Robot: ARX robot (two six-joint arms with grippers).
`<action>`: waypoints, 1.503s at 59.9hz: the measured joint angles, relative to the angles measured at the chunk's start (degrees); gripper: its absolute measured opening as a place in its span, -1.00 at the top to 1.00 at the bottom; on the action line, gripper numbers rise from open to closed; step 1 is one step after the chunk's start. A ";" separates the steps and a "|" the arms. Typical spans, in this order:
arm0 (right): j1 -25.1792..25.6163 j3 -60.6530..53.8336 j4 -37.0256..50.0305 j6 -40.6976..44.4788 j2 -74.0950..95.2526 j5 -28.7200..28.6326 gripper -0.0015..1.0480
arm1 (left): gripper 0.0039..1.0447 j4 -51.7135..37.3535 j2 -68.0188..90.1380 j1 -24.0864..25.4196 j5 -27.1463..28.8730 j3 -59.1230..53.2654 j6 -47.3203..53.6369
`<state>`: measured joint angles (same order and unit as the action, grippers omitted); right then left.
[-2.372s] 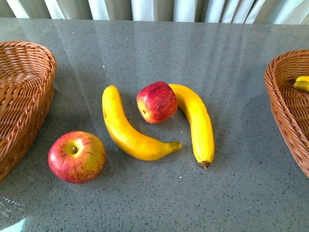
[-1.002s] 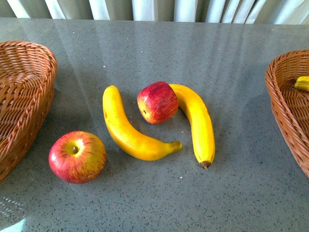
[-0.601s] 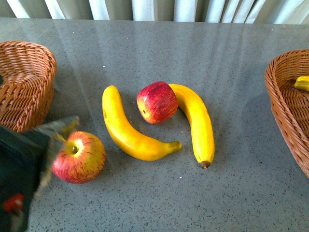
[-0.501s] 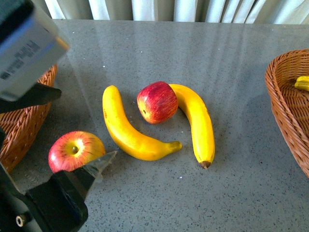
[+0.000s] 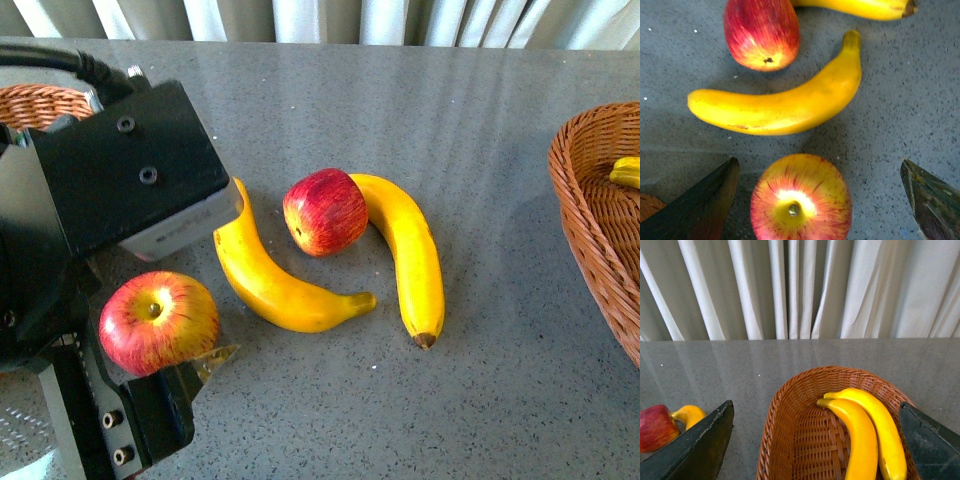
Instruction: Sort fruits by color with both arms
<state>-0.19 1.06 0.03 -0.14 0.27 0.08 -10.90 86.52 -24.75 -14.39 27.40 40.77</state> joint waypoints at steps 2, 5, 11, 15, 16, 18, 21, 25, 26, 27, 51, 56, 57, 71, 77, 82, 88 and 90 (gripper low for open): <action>0.00 0.00 0.00 0.00 0.00 0.00 -0.82 | -0.83 0.22 0.35 0.20 -0.02 0.07 0.42; 0.00 0.00 0.00 0.00 0.00 0.00 -0.82 | -0.83 0.37 1.44 0.72 0.07 0.35 1.42; 0.00 0.00 0.00 0.00 0.00 0.00 -0.82 | -0.83 0.39 3.34 1.60 0.79 1.07 2.84; 0.00 0.00 0.00 0.00 0.00 0.00 -0.82 | -0.83 0.39 4.79 2.34 1.11 1.75 3.85; 0.00 0.00 0.00 0.00 0.00 0.00 -0.82 | -0.83 0.39 5.09 2.47 1.18 1.90 4.07; 0.00 0.00 0.00 0.00 0.00 0.02 -0.82 | -0.83 0.39 5.64 2.75 1.33 2.21 4.50; 0.00 0.00 0.00 0.00 0.00 0.00 -0.82 | -0.83 0.39 6.21 2.97 1.62 2.49 5.05; 0.00 0.00 0.00 0.00 0.00 0.00 -0.82 | -0.83 0.39 6.86 3.21 2.08 2.84 5.70; 0.00 0.00 0.00 0.00 0.00 0.00 -0.82 | -0.83 0.39 7.15 3.30 2.21 2.97 5.97; 0.00 0.00 0.00 0.00 0.00 0.00 -0.82 | -0.83 0.39 7.28 3.34 2.32 3.04 6.08; 0.00 0.00 0.00 0.00 0.00 0.00 -0.82 | -0.83 -0.90 11.10 3.41 3.21 3.15 8.33; 0.00 0.00 0.00 0.00 0.00 0.00 -0.82 | -0.83 -1.62 11.15 3.17 3.23 2.62 8.57; 0.00 0.00 0.00 0.00 0.00 0.00 -0.82 | -0.83 -1.68 11.15 3.15 3.23 2.56 8.61; 0.00 0.00 0.00 0.00 0.00 0.00 -0.82 | -0.48 -2.69 10.97 2.38 3.50 1.66 8.90; 0.00 0.00 0.00 0.00 0.00 0.00 -0.82 | -0.43 -3.06 10.47 2.03 3.48 1.11 8.68; 0.00 0.00 0.00 0.00 0.00 0.00 -0.82 | -0.42 -3.26 9.29 1.68 3.10 0.20 7.45; 0.00 0.00 0.00 0.00 0.00 0.00 -0.82 | -0.42 -3.37 6.19 1.42 2.32 -1.22 5.77; 0.00 0.00 0.00 0.00 0.00 0.00 -0.82 | -0.42 -3.37 4.46 1.44 2.29 -1.64 5.09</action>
<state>-0.19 1.06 0.03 -0.14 0.27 0.08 -14.26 90.98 -23.31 -12.10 25.76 45.87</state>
